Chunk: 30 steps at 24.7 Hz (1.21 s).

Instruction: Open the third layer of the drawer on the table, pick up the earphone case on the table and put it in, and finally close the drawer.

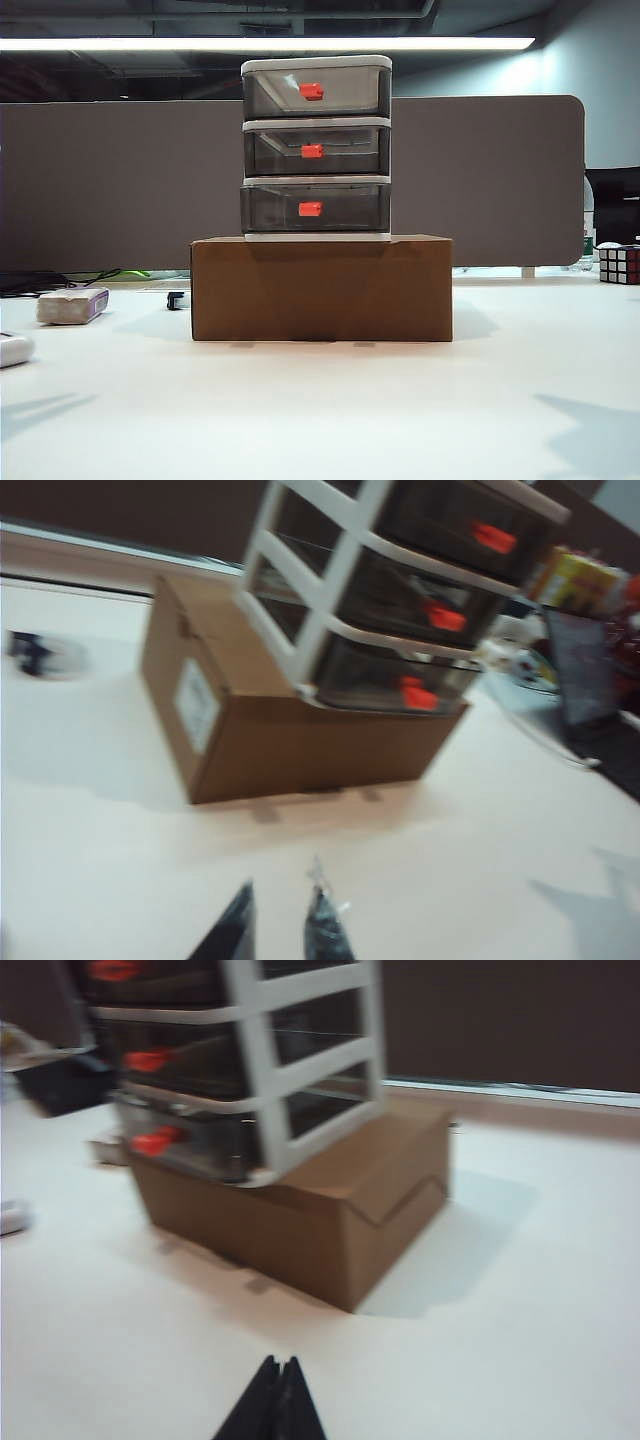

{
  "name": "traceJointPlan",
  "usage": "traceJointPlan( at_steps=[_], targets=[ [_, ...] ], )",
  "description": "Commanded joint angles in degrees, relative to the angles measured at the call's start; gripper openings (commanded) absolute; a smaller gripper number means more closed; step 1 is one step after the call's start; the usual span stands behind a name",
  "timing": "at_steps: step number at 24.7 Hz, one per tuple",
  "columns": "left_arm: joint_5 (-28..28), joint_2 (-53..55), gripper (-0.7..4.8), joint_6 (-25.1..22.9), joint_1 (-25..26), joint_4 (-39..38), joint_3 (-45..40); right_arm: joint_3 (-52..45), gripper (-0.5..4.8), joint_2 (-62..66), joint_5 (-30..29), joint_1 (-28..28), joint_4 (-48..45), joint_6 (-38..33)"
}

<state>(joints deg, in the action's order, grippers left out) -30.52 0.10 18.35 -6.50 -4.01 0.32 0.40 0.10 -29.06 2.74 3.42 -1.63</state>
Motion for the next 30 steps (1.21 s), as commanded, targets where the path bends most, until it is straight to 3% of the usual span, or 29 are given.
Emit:
traceJointPlan(
  at_steps=[1, 3, 7, 9, 13, 16, 19, 21, 24, 30],
  targets=[
    [0.33, 0.02, 0.62, 9.03, -3.85, 3.91, 0.11, -0.37, -0.05, -0.13, -1.73, -0.02, -3.76, -1.6],
    [2.62, 0.02, 0.62, 12.17, -6.19, 5.97, 0.11, -0.37, -0.05, -0.13, -1.73, -0.02, -5.44, -3.43],
    [8.98, 0.04, 0.61, 12.41, -10.62, 6.64, 0.13, -0.35, -0.05, -0.13, -1.79, 0.0, -7.39, -10.01],
    [14.93, 0.57, 0.63, 11.3, -15.17, 6.8, 0.15, -0.35, -0.06, -0.13, -3.06, 0.0, -7.96, -14.51],
    [26.45, 2.32, 1.2, 7.39, -23.91, 8.7, 0.13, -0.26, -0.05, -0.09, -4.57, 0.24, -7.93, -16.66],
    [34.29, 4.68, 1.25, 4.57, -30.45, 11.56, 0.13, -0.11, -0.06, -0.04, -4.44, 1.57, -7.98, -17.33],
    [43.32, 9.27, 1.25, 1.97, -37.59, 15.3, 0.11, 0.22, -0.06, 0.04, -3.98, 4.83, -7.93, -17.9],
    [49.18, 15.32, 1.25, 1.51, -41.79, 19.41, 0.11, 2.34, -0.06, 0.11, 0.68, 9.4, -5.64, -17.79],
    [50.01, 22.77, 1.26, 1.51, -42.66, 26.21, 0.11, 5.07, -0.06, 0.44, 6.19, 13.64, -1.68, -15.65],
    [49.88, 36.65, 1.26, -0.74, -42.66, 41.0, 0.39, 6.75, -0.06, 3.39, 10.51, 18.1, 0.85, -14.8]
  ],
)
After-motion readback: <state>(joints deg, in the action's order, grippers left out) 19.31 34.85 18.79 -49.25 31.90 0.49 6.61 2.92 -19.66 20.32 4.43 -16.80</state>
